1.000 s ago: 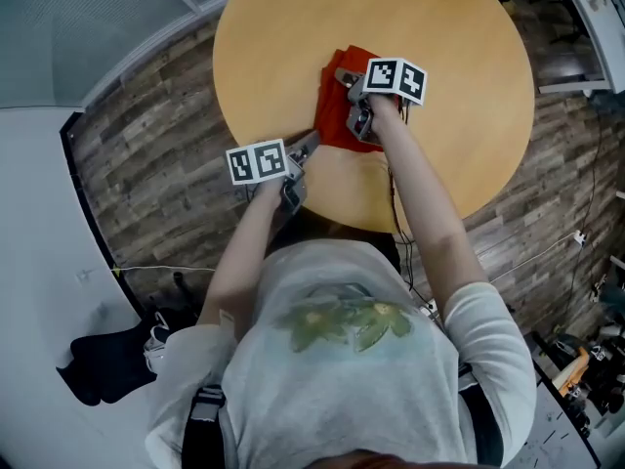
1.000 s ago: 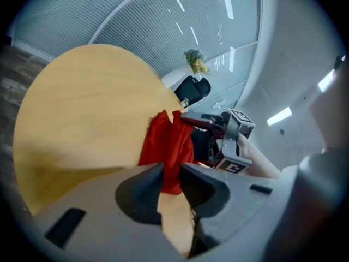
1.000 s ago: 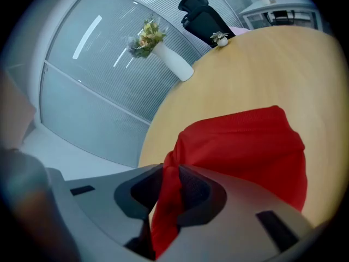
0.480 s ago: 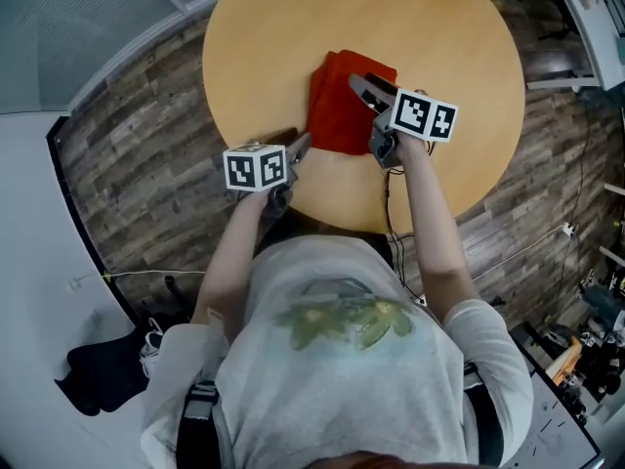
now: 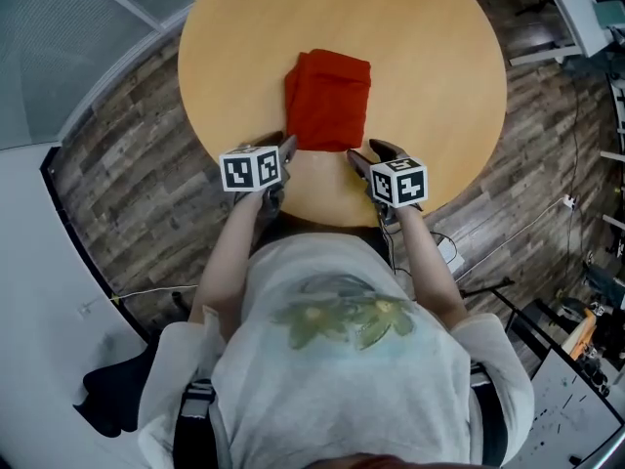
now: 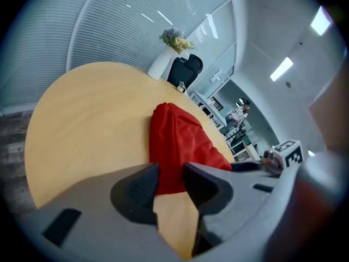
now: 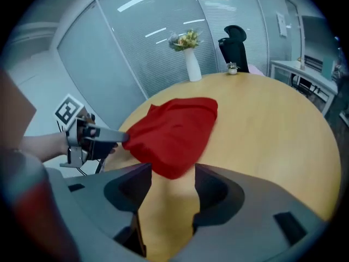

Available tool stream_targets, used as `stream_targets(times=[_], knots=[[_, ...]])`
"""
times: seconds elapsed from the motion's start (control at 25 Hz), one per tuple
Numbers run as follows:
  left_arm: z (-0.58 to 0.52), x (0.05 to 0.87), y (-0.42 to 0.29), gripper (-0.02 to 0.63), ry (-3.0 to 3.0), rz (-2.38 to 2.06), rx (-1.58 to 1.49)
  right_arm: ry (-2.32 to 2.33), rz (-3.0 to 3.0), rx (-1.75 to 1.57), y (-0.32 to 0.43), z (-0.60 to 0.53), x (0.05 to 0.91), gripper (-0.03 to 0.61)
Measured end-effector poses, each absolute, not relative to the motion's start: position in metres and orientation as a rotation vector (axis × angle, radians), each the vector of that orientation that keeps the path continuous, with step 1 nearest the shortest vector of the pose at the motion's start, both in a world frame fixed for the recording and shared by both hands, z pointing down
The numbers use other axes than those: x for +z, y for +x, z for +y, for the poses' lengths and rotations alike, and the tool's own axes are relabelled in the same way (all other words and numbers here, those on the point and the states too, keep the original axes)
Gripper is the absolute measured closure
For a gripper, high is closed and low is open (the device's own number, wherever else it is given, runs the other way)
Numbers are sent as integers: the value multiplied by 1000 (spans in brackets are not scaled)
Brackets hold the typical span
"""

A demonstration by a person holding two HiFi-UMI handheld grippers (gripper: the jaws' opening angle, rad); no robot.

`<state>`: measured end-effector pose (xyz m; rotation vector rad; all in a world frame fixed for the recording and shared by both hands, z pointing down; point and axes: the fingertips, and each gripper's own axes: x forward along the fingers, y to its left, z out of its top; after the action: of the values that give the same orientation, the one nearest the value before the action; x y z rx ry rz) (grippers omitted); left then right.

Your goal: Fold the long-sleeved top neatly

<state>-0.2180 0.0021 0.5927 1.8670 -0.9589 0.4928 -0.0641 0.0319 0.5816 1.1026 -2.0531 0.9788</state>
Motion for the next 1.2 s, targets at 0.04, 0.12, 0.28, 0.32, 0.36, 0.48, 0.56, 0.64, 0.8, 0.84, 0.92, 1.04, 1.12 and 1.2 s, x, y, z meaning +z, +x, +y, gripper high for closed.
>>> stream_targets(times=[0.04, 0.12, 0.28, 0.32, 0.36, 0.48, 0.56, 0.64, 0.8, 0.84, 0.92, 1.04, 1.12, 1.2], knots=[[2, 593, -218, 488, 1871, -959, 501, 1113, -2031, 988, -67, 38, 592, 339], [1, 595, -221, 488, 1877, -967, 515, 1176, -2005, 988, -73, 40, 606, 339], [1, 600, -225, 489, 1867, -991, 538, 1387, -1968, 986, -78, 25, 611, 341], [1, 601, -225, 489, 1866, -1004, 556, 1426, -1941, 1003, -76, 24, 613, 344], [1, 603, -225, 489, 1871, -1020, 583, 1456, -1909, 1020, -72, 25, 615, 377], [1, 614, -222, 489, 1923, -1049, 697, 1498, -1849, 1045, -58, 33, 619, 510], [2, 622, -220, 489, 1951, -1052, 753, 1507, -1844, 1075, -52, 40, 623, 525], [3, 627, -218, 489, 1940, -1046, 746, 1514, -1849, 1162, -47, 46, 630, 528], [3, 630, -216, 488, 1923, -1016, 692, 1507, -1880, 1274, -43, 50, 640, 528], [3, 630, -216, 488, 1931, -1011, 688, 1485, -1877, 1261, -44, 52, 639, 528], [4, 627, -217, 488, 1957, -1003, 698, 1397, -1865, 1220, -45, 61, 636, 526], [3, 612, -220, 488, 2010, -1007, 732, 1283, -1890, 1145, -43, 71, 622, 439], [-3, 591, -222, 488, 2052, -1035, 708, 1308, -1929, 1123, -36, 67, 606, 436], [-11, 566, -218, 488, 2105, -1060, 660, 1373, -1999, 1111, -32, 55, 584, 437]])
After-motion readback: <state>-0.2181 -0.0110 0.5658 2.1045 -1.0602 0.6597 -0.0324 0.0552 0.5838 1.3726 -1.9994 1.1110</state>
